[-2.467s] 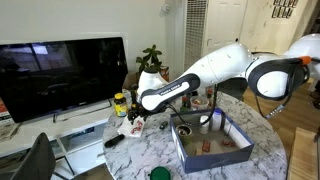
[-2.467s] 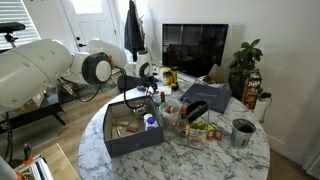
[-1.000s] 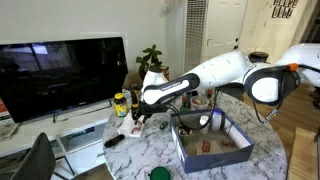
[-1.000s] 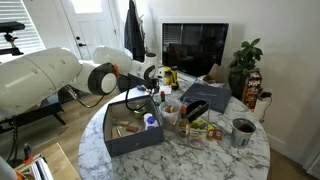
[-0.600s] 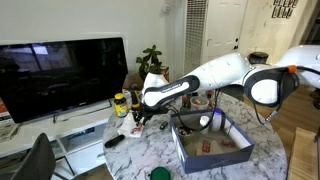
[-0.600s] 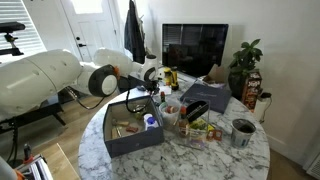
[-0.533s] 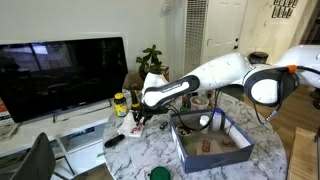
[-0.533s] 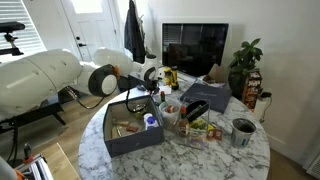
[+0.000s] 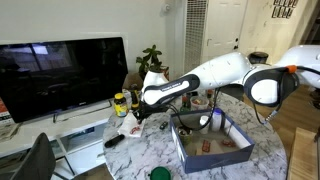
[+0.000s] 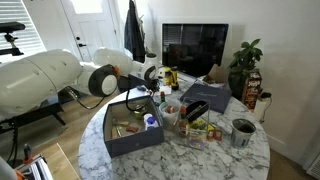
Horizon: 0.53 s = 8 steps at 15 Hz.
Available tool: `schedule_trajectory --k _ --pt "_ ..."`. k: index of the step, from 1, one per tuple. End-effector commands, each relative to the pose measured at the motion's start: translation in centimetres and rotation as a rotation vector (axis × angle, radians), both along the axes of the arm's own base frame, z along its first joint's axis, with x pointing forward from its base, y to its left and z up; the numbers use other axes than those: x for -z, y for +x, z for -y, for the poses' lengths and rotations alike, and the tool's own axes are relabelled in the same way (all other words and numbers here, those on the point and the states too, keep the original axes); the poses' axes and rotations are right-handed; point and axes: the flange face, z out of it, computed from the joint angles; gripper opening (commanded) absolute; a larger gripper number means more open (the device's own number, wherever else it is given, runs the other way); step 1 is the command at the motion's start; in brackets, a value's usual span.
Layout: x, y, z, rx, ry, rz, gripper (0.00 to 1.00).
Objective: Pick up one red ketchup sachet from the white paper towel and put it in the box
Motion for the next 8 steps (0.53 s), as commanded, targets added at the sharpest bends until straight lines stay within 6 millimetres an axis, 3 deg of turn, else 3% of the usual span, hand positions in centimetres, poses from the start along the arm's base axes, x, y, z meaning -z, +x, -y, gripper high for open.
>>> schedule_trajectory --k 1,3,8 --pt "-1.2 0.4 0.3 0.003 -0.019 0.001 0.00" --pt "-3.6 0.9 0.6 -0.008 -0.024 0.022 0.00" --pt "-12.7 1.5 3.0 -0.130 -0.087 0.050 0.00"
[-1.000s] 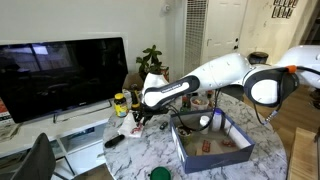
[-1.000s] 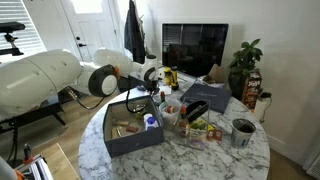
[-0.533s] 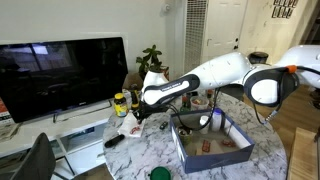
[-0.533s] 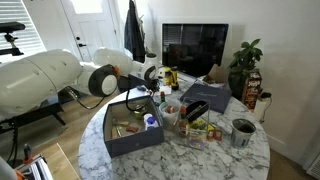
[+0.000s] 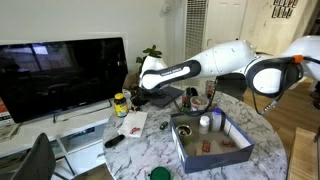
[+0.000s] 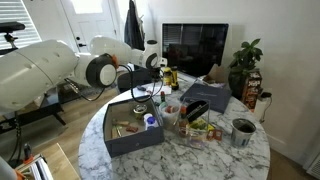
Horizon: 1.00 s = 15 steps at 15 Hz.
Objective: Pick up one red ketchup sachet from the white paper towel and put it in the box
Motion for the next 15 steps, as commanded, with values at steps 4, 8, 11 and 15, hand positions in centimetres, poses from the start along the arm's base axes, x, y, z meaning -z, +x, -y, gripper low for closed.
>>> schedule_trajectory --k 4,8,11,15 --pt "-9.9 -0.8 3.9 -0.186 -0.084 0.022 0.00" --pt "-12.9 -1.8 5.8 -0.222 -0.056 0.073 0.00" --pt "-14.5 -2.5 7.7 -0.265 -0.017 0.167 0.00" --pt "-16.1 -4.2 11.4 -0.312 0.067 0.251 0.00"
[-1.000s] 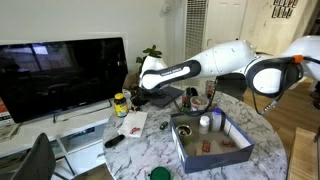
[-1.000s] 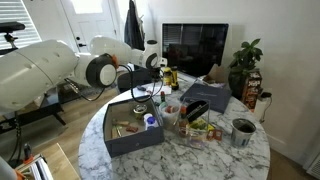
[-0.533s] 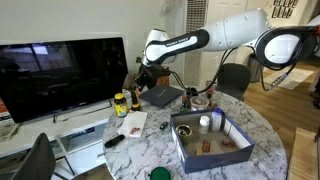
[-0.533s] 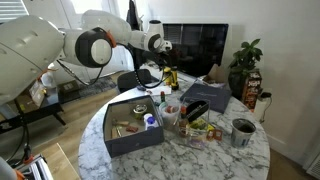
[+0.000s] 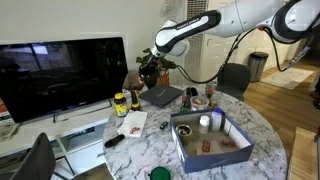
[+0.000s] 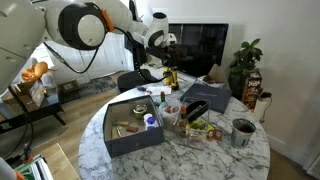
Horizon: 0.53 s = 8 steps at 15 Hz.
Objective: Pick up one red ketchup sachet from the white paper towel and put it in the box
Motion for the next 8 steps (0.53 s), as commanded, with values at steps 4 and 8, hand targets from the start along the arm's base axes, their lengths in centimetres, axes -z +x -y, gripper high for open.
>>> schedule_trajectory --k 4,8 --pt "-2.2 -5.4 6.8 -0.114 0.088 0.060 0.00" --pt "-3.2 -9.2 10.4 -0.113 0.156 0.087 0.00"
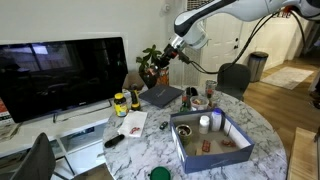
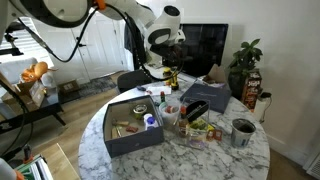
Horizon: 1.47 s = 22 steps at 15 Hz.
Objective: Pick up one red ketchup sachet from the white paper towel and put it in the box
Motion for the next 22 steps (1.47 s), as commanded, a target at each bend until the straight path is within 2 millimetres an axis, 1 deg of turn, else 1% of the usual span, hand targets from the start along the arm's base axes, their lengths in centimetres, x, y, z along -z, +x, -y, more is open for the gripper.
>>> schedule_trajectory --k 1,2,3,5,8,9,10,13,14,16,18,19,20,21,22 --pt "-0.8 -5.4 2.3 0.005 0.085 0.014 0.00" --pt "-0.6 -1.9 1.5 0.003 0.056 0.011 0.01" --pt "-0.9 -2.8 2.1 0.004 0.076 0.018 0.01" --pt "-1.2 -4.0 2.6 0.008 0.083 0.017 0.01" --pt "-1.2 -4.5 2.2 0.003 0.084 0.011 0.00" --pt "-1.1 -5.5 1.5 -0.022 0.027 -0.004 0.00" --pt "-1.2 -7.0 1.3 -0.049 -0.024 -0.039 0.00" --pt "-2.4 -12.4 0.8 -0.136 -0.107 -0.127 0.00" --pt "-2.7 -13.9 0.5 -0.167 -0.149 -0.152 0.00" --pt "-3.8 -17.3 0.8 -0.215 -0.208 -0.209 0.00" --pt "-4.5 -21.0 0.9 -0.250 -0.222 -0.263 0.00" --pt "-4.5 -22.9 0.8 -0.257 -0.217 -0.283 0.00" --pt "-4.0 -24.3 0.7 -0.262 -0.197 -0.305 0.00" --pt "-3.2 -24.9 0.5 -0.244 -0.203 -0.297 0.00" --pt "-2.5 -25.4 -0.1 -0.240 -0.188 -0.298 0.00"
